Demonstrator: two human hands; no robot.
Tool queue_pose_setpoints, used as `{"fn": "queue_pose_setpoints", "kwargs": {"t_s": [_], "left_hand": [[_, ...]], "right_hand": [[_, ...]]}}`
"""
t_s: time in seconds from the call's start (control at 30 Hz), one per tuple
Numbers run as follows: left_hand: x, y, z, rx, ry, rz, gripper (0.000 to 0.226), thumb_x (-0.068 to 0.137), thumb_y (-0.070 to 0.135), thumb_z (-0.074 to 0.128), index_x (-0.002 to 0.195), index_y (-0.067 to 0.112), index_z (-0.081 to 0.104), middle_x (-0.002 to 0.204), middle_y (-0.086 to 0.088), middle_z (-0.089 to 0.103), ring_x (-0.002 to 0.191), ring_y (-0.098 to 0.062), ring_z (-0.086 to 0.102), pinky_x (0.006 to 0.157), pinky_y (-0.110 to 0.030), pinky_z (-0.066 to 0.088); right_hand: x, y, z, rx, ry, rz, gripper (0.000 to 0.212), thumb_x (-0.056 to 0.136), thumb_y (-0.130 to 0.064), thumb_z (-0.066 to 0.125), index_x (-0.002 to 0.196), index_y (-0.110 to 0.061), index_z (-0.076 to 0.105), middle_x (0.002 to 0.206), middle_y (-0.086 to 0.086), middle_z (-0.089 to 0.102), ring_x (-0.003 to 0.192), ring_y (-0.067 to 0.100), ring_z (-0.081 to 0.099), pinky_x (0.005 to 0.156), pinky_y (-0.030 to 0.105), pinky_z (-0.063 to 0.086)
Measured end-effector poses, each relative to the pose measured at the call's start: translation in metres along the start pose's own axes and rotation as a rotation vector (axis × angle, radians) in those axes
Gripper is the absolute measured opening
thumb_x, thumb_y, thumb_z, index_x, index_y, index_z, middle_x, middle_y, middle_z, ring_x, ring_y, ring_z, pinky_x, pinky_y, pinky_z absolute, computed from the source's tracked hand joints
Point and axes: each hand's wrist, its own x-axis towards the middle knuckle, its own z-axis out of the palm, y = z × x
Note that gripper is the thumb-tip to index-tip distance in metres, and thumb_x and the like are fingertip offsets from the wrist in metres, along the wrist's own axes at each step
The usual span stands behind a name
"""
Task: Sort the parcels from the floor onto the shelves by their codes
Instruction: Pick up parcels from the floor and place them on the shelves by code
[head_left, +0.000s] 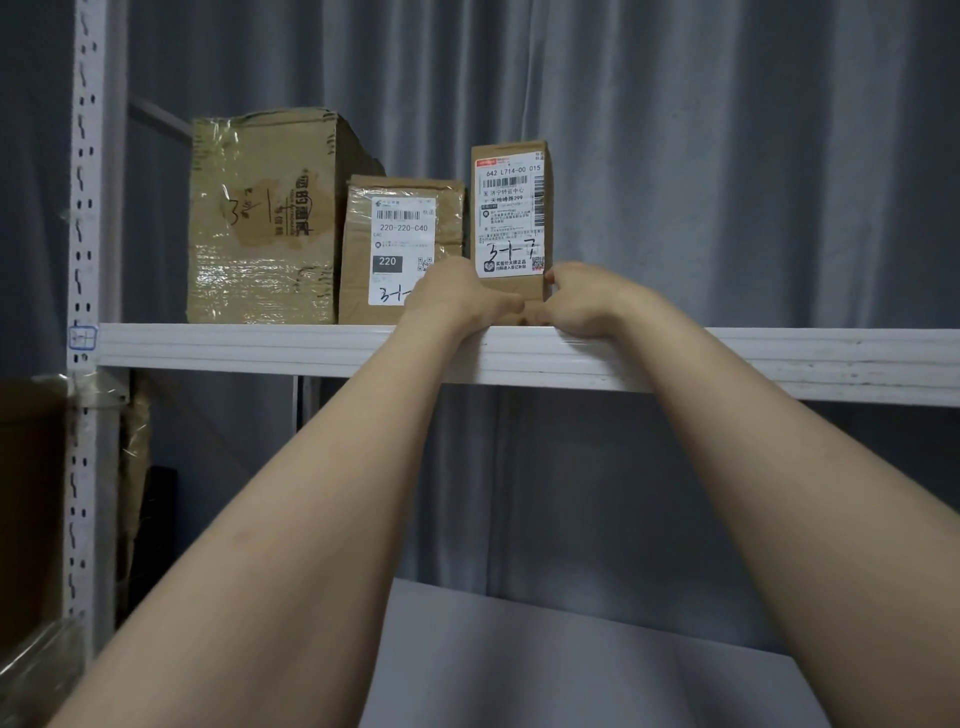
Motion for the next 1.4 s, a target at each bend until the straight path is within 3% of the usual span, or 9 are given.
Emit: {"fn": "queue_pose_setpoints", "kwargs": {"t_s": [0.27,0.4,0.5,0.67,0.8,1.0,1.13,1.4], "left_hand": [[-0.001,-0.001,0.002,-0.07,0.081,-0.023,0.042,0.073,0.04,0.076,0.108,0.019,0.068,0.099,0.003,0.062,0.095,-0.022,0.063,0.086,-0.034,0.054],[0.001,-0.002,0.004,-0.095,0.131,-0.034,0.037,0.071,0.034,0.075,0.103,0.017,0.068,0.105,-0.002,0.066,0.095,-0.024,0.065,0.086,-0.036,0.056],[0.001,-0.002,0.004,-0.101,0.165,-0.046,0.031,0.073,0.03,0.075,0.099,0.015,0.064,0.097,0.0,0.062,0.089,-0.022,0.062,0.075,-0.029,0.051],[0.0,-0.003,0.005,-0.098,0.195,-0.066,0.045,0.068,0.031,0.075,0.108,0.012,0.067,0.104,-0.004,0.067,0.092,-0.026,0.065,0.07,-0.028,0.049],[0.002,-0.003,0.006,-0.088,0.184,-0.055,0.043,0.068,0.032,0.076,0.106,0.011,0.068,0.104,-0.006,0.067,0.092,-0.026,0.066,0.07,-0.029,0.05],[0.007,-0.007,0.008,-0.066,0.152,-0.045,0.041,0.066,0.037,0.079,0.099,0.013,0.072,0.1,-0.004,0.069,0.09,-0.024,0.066,0.078,-0.033,0.056],[0.007,-0.008,0.007,-0.04,0.128,-0.009,0.028,0.071,0.036,0.076,0.09,0.016,0.074,0.094,-0.002,0.07,0.092,-0.023,0.065,0.079,-0.033,0.053],[0.008,-0.007,0.005,0.004,0.094,0.008,0.02,0.078,0.036,0.071,0.089,0.021,0.073,0.093,0.001,0.069,0.091,-0.021,0.063,0.075,-0.031,0.046]], "right_hand": [[-0.015,-0.005,-0.006,0.029,-0.039,-0.016,0.049,0.092,-0.032,0.061,0.137,-0.012,0.054,0.138,0.009,0.056,0.122,0.028,0.054,0.101,0.033,0.044],[-0.018,-0.007,-0.008,0.032,-0.057,-0.032,0.05,0.093,-0.032,0.06,0.138,-0.011,0.053,0.14,0.01,0.055,0.124,0.028,0.053,0.1,0.032,0.042],[-0.017,-0.007,-0.008,0.029,-0.075,-0.041,0.052,0.094,-0.032,0.058,0.141,-0.011,0.051,0.145,0.01,0.051,0.128,0.028,0.05,0.104,0.032,0.04],[-0.015,-0.007,-0.008,-0.005,-0.112,-0.04,0.054,0.097,-0.027,0.054,0.147,-0.008,0.042,0.153,0.011,0.041,0.137,0.027,0.042,0.107,0.03,0.034],[-0.014,-0.006,-0.008,-0.015,-0.104,-0.035,0.052,0.099,-0.023,0.051,0.147,-0.007,0.041,0.155,0.01,0.039,0.14,0.026,0.039,0.107,0.028,0.032],[-0.007,-0.005,-0.004,-0.038,-0.123,-0.028,0.049,0.099,-0.022,0.047,0.146,-0.009,0.043,0.154,0.008,0.04,0.139,0.026,0.04,0.108,0.028,0.032],[-0.003,-0.003,-0.003,-0.067,-0.138,-0.009,0.046,0.099,-0.018,0.044,0.144,-0.011,0.047,0.153,0.008,0.043,0.138,0.026,0.041,0.11,0.032,0.033],[-0.004,-0.004,-0.002,-0.02,-0.081,-0.033,0.036,0.094,-0.016,0.048,0.128,-0.009,0.06,0.133,0.011,0.059,0.119,0.028,0.055,0.098,0.032,0.045]]}}
